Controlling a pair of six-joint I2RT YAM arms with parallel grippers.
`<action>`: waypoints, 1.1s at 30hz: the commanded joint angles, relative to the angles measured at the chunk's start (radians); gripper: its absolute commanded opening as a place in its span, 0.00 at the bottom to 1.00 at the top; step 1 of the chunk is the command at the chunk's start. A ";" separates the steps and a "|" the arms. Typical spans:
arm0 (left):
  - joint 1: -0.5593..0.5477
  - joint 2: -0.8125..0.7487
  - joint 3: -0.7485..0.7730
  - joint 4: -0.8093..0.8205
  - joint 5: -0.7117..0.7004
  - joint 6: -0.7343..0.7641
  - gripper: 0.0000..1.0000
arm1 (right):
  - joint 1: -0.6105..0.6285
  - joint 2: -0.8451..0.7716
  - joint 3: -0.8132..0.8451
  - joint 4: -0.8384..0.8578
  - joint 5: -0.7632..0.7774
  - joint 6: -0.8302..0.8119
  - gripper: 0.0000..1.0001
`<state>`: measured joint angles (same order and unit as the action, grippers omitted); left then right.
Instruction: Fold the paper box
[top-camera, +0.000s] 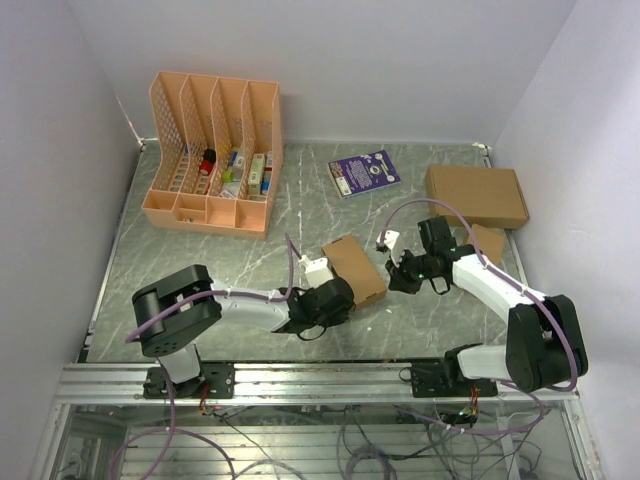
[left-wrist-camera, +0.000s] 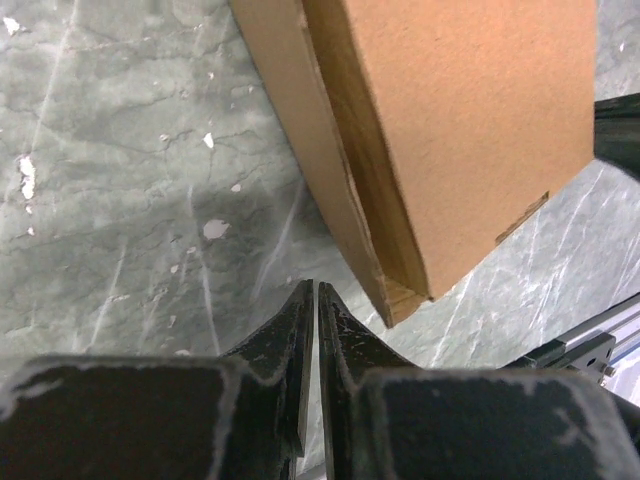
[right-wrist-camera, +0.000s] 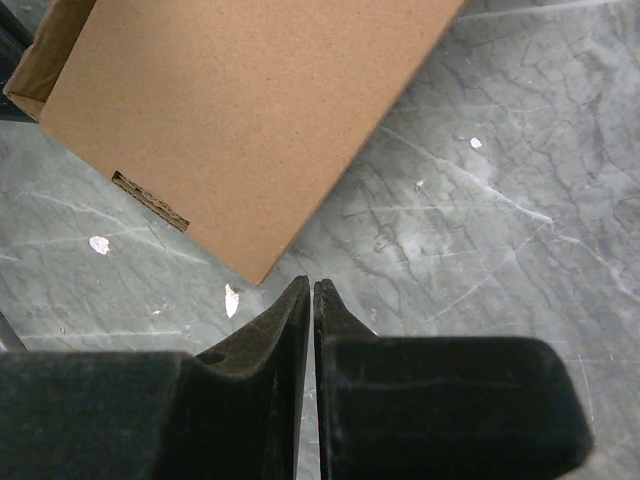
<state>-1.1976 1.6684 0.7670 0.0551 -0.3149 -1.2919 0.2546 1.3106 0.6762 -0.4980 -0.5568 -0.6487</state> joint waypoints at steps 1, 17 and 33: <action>-0.007 0.016 0.054 -0.043 -0.051 -0.003 0.16 | 0.025 0.018 -0.006 0.022 0.019 0.000 0.06; -0.007 0.028 0.115 -0.095 -0.070 0.029 0.16 | 0.041 0.014 -0.007 0.020 0.009 0.005 0.05; -0.005 0.011 0.148 -0.110 -0.081 0.031 0.15 | 0.068 0.000 -0.004 0.006 -0.038 -0.013 0.03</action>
<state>-1.1980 1.6909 0.8703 -0.0708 -0.3618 -1.2671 0.3058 1.3247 0.6762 -0.4911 -0.5541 -0.6498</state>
